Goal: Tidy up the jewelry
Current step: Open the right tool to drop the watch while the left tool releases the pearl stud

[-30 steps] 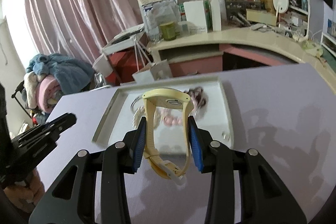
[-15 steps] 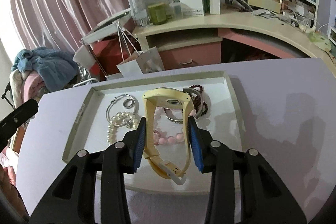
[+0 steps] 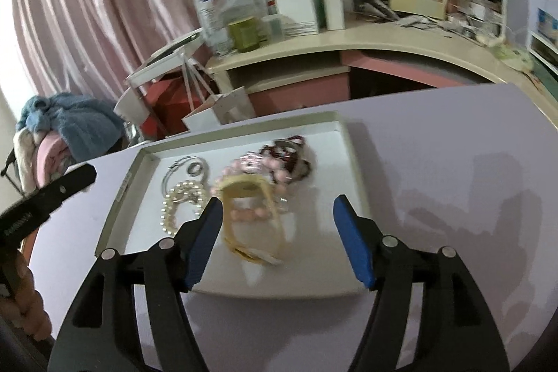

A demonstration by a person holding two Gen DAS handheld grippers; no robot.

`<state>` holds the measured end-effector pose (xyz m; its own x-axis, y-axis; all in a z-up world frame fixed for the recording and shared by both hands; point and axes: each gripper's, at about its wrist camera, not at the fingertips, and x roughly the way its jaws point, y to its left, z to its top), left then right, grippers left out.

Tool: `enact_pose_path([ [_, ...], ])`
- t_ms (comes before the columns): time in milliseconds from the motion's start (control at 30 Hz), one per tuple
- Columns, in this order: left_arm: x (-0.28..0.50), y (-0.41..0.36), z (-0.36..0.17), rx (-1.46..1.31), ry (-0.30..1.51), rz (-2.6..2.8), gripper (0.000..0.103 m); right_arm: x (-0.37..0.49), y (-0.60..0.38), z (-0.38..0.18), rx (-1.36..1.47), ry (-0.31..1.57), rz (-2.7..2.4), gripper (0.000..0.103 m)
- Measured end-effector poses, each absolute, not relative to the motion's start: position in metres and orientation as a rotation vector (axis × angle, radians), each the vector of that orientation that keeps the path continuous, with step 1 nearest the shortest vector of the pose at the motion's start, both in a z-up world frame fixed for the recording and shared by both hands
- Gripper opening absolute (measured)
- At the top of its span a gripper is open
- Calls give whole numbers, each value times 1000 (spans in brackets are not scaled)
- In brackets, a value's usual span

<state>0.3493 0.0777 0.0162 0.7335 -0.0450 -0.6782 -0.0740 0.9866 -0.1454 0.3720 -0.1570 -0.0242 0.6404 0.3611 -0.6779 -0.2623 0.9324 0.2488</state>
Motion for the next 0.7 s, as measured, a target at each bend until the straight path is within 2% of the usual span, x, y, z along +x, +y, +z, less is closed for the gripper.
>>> enact_pose_path([
  [333,369,60,4,-164,772,-39,13,371,-177,-24,191,811,293,68],
  [400,372,58,2,-167,774,-66,17,369,-177,-23,198,813,292,68],
  [467,369,57,-1,-154,774,-66,49,365,-177,-22,204,813,297,68],
  [600,343,65,1,-170,740,-52,56,352,-178,-18,219,803,310,67],
  [667,327,73,2,-186,720,-31,65,343,-178,-17,219,800,314,67],
  [700,319,77,2,-194,714,-22,66,338,-177,-16,213,797,317,67],
])
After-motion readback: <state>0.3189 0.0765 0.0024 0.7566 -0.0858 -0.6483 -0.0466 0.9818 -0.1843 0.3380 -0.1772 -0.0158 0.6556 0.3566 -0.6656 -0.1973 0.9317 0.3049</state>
